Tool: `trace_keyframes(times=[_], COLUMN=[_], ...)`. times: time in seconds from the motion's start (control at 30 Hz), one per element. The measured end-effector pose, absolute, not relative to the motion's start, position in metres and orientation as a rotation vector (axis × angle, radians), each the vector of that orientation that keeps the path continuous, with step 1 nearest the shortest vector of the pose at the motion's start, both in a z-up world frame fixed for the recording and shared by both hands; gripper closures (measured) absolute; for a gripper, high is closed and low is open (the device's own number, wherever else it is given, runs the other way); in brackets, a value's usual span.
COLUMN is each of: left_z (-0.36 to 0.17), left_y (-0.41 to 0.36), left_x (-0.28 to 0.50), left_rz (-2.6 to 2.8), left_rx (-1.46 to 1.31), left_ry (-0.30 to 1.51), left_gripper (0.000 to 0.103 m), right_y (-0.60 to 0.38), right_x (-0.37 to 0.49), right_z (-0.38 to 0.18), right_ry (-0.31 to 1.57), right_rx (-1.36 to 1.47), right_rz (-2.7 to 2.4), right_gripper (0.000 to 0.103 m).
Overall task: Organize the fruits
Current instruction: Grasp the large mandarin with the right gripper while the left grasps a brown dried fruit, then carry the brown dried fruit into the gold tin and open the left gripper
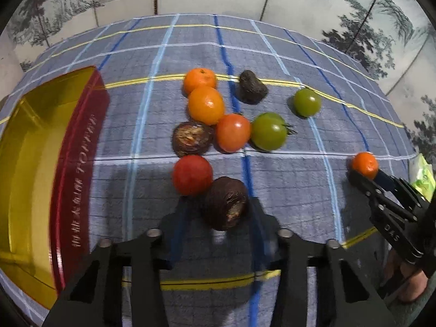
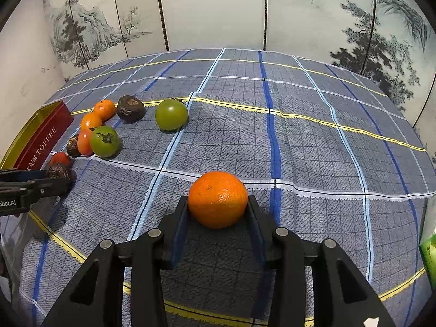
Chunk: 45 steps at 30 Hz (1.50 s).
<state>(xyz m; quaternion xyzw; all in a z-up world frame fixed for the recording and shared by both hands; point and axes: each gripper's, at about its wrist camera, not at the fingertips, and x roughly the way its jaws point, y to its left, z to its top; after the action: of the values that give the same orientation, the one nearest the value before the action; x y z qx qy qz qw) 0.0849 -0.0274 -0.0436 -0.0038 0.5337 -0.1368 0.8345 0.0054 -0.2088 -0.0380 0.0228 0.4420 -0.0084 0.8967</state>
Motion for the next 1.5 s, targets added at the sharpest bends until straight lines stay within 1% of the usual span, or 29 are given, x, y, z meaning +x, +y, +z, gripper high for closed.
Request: trace_keyframes(times=[0.3,0.53,0.73,0.9,1.23,1.5], left_z=[-0.04,-0.023,0.0,0.012,-0.002,-0.023], left_y=[-0.028,-0.016,0.01,0.051,0.134,0.169], left_x=[0.077,0.067,0.065,0.072,0.08,0.078], left_rz=[-0.29,-0.29,-0.264,-0.181,-0.02,0.056], left_rx=[0.009,0.01,0.011,0.018,0.017,0.029], left_ry=[1.125,1.095,1.045,1.011,1.042,1.083], left_gripper=[0.069,0.069,0.069,0.069,0.069,0.069], right_y=[-0.208,-0.208,-0.208,-0.207,-0.205,-0.206], right_x=[0.005,0.005,0.006,0.007,0.007,0.007], right_z=[-0.038,-0.039,-0.039,-0.039,-0.039,-0.039], right_ry=[0.915,0.914,0.913,0.915,0.915,0.915], right_rx=[0.048,0.043,0.039,0.019,0.022,0.021], right_rz=[-0.017,-0.019,-0.021,-0.029,-0.028,-0.028], right_gripper=[0.064,0.064,0.064,0.063,0.063,0.063])
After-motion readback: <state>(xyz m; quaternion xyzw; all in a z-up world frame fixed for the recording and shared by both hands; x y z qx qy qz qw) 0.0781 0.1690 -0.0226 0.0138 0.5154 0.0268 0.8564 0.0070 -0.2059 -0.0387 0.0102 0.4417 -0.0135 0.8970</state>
